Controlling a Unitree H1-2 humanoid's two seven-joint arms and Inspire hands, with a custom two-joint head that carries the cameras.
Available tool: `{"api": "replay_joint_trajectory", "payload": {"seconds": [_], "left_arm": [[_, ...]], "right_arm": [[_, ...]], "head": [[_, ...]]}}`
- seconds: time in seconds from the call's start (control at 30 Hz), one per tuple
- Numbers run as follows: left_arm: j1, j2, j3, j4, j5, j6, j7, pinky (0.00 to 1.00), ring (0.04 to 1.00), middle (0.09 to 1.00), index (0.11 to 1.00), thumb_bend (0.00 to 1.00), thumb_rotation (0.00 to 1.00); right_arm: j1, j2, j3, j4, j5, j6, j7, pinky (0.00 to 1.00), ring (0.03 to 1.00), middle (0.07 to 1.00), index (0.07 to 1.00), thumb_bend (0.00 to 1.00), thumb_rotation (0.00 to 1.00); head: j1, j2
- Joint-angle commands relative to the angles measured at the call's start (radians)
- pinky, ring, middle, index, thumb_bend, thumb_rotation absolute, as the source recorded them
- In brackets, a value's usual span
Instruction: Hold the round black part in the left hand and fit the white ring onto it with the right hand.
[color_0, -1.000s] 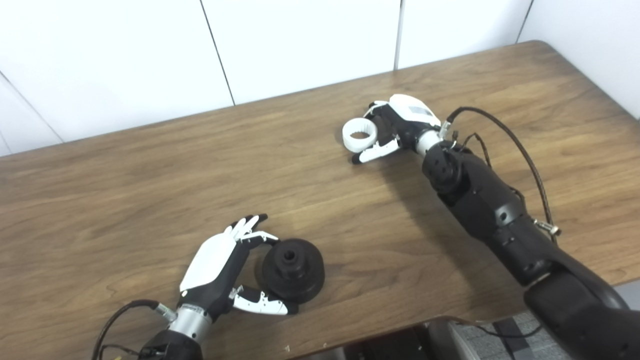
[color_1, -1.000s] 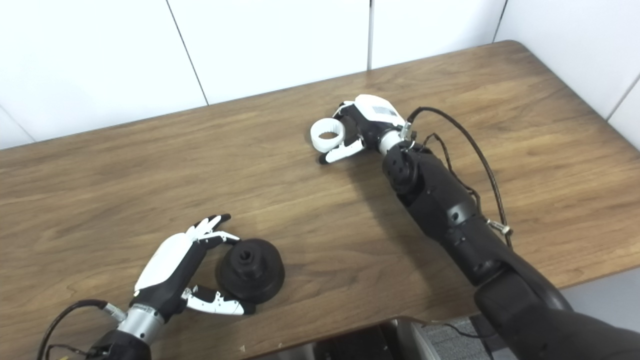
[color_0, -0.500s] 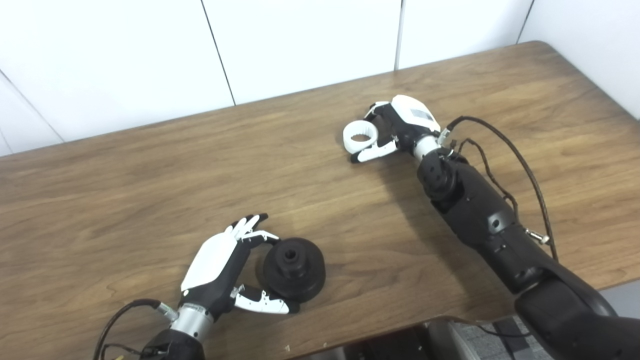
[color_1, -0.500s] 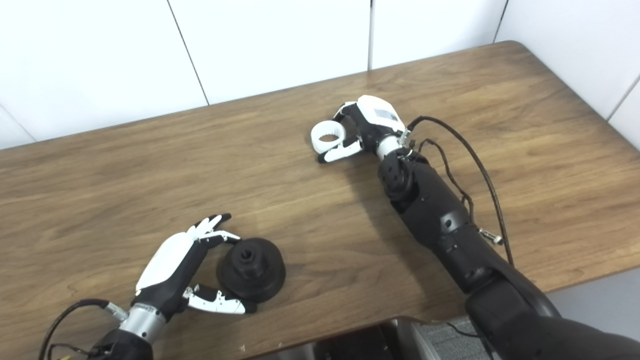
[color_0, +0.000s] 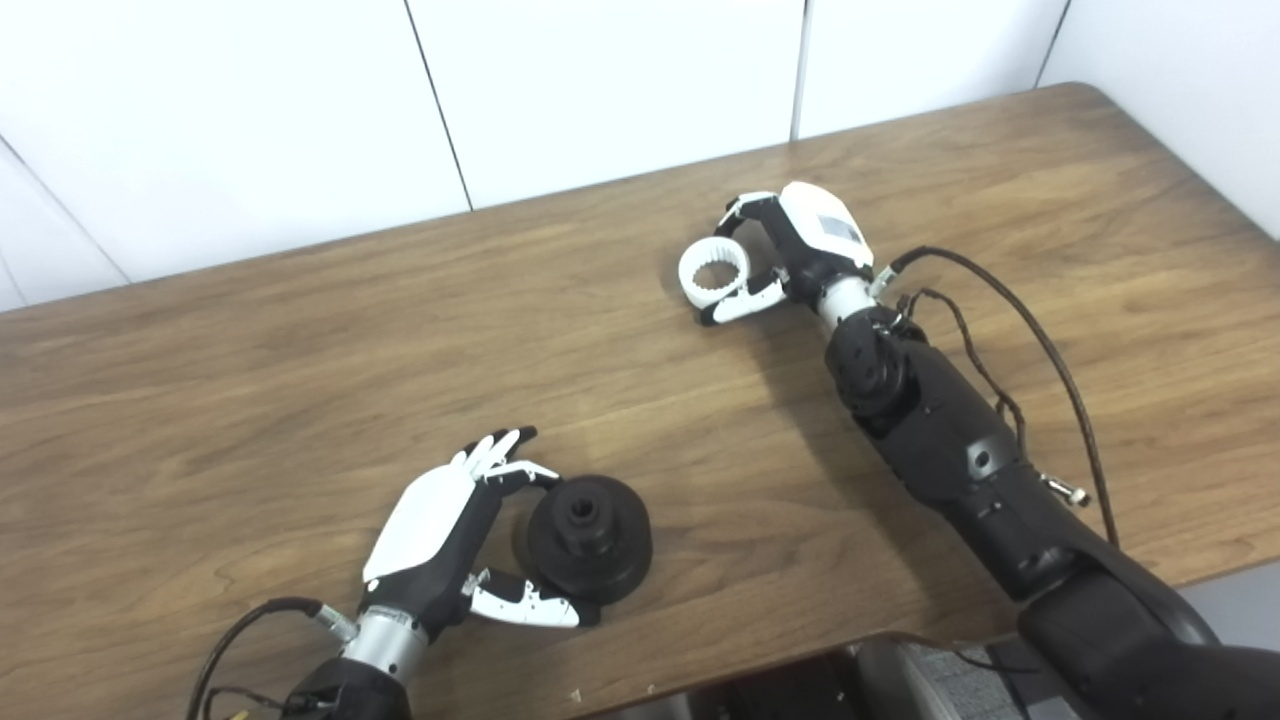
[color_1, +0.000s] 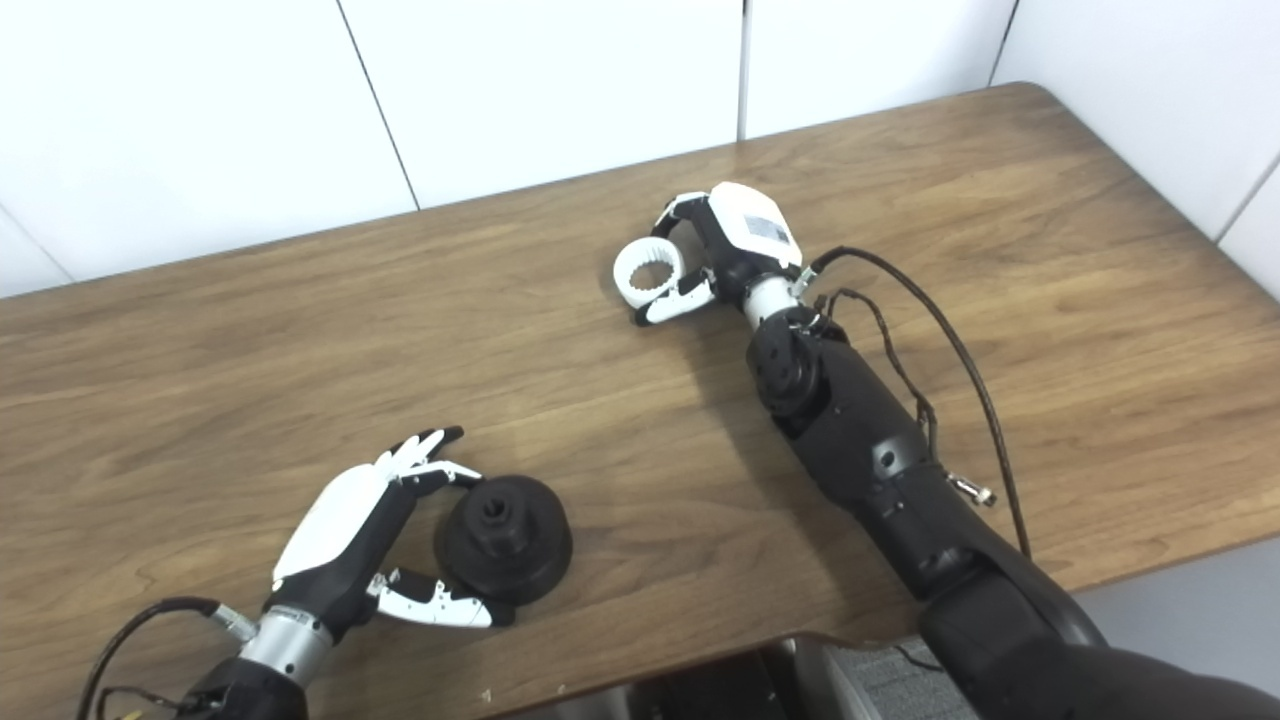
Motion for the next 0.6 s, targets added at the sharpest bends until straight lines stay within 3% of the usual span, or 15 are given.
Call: {"api": "replay_joint_trajectory", "payload": {"seconds": [0.0,0.3,0.57], "left_arm": [[-0.012,0.0,0.003,-0.028,0.004,-0.008,0.007,1.0,1.0,0.974,0.63,1.0,0.28],[-0.012,0.001,0.0,-0.026,0.007,-0.009,0.007,1.0,1.0,0.976,0.63,1.0,0.29],[-0.012,0.002,-0.002,-0.021,0.012,-0.014,0.012,1.0,1.0,0.976,0.634,0.99,0.29]], "right_arm": [[-0.009,-0.01,0.005,0.011,-0.024,-0.011,-0.021,0.91,0.843,0.802,0.484,0.52,0.14],[-0.003,-0.018,0.0,0.002,-0.02,-0.025,-0.033,0.91,0.846,0.796,0.483,0.52,0.14],[0.02,-0.023,-0.039,-0.143,-0.001,-0.055,-0.041,0.94,0.861,0.796,0.482,0.52,0.14]], "head": [[0.0,0.001],[0.009,0.003],[0.031,0.007]]}}
